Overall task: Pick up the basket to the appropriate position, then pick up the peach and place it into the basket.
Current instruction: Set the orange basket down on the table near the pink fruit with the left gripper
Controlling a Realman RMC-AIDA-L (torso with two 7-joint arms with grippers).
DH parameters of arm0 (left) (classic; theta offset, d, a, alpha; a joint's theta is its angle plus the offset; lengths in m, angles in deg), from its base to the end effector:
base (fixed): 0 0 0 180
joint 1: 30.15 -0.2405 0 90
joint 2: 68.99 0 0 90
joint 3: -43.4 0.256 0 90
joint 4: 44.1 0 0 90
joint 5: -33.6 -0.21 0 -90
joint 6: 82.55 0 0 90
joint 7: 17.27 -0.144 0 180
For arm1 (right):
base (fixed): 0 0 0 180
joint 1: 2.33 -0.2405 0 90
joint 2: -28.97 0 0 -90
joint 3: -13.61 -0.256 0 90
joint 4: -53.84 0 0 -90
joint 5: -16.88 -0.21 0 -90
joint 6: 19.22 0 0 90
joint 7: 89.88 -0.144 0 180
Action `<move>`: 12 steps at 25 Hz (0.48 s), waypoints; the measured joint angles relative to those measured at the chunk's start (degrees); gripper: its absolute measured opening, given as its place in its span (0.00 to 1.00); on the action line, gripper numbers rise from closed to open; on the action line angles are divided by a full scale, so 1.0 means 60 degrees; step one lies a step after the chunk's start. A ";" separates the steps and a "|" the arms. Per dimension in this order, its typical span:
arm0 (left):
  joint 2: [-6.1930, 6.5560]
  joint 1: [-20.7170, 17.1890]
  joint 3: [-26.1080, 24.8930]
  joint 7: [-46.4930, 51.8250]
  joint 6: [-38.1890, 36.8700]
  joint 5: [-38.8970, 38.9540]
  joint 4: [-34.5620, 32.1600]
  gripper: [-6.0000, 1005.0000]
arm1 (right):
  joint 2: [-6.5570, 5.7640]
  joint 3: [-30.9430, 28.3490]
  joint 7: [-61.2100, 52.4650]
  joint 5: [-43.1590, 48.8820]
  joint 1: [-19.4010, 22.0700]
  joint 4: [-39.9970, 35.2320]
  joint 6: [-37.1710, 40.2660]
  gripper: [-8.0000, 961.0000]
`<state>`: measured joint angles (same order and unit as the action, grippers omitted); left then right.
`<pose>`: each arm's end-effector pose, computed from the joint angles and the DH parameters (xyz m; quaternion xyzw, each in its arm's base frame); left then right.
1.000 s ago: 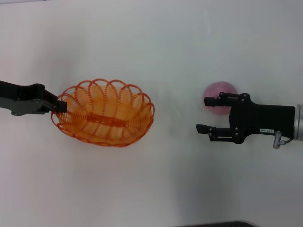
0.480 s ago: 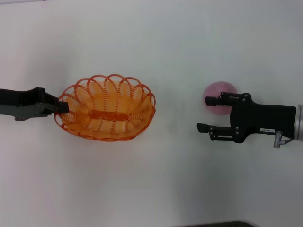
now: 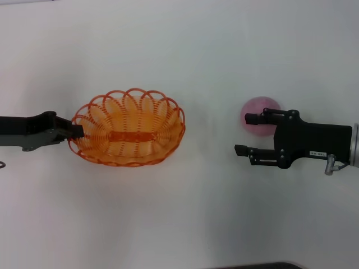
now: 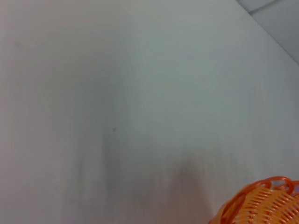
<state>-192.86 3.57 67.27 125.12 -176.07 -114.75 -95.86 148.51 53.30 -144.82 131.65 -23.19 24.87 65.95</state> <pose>-0.2931 0.3186 0.0120 -0.7144 -0.6863 -0.1094 0.0819 0.3227 0.2679 -0.0315 -0.9501 0.1591 0.2035 0.1749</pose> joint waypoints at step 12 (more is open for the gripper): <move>-0.0036 -0.0328 0.0225 -0.0010 0.0651 0.0321 0.0114 0.11 | -0.0001 -0.0009 -0.0205 0.0002 -0.0020 0.0009 0.0000 0.81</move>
<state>-193.08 1.60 68.62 125.05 -172.17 -112.82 -95.17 148.50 53.25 -146.04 131.66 -23.32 24.92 65.95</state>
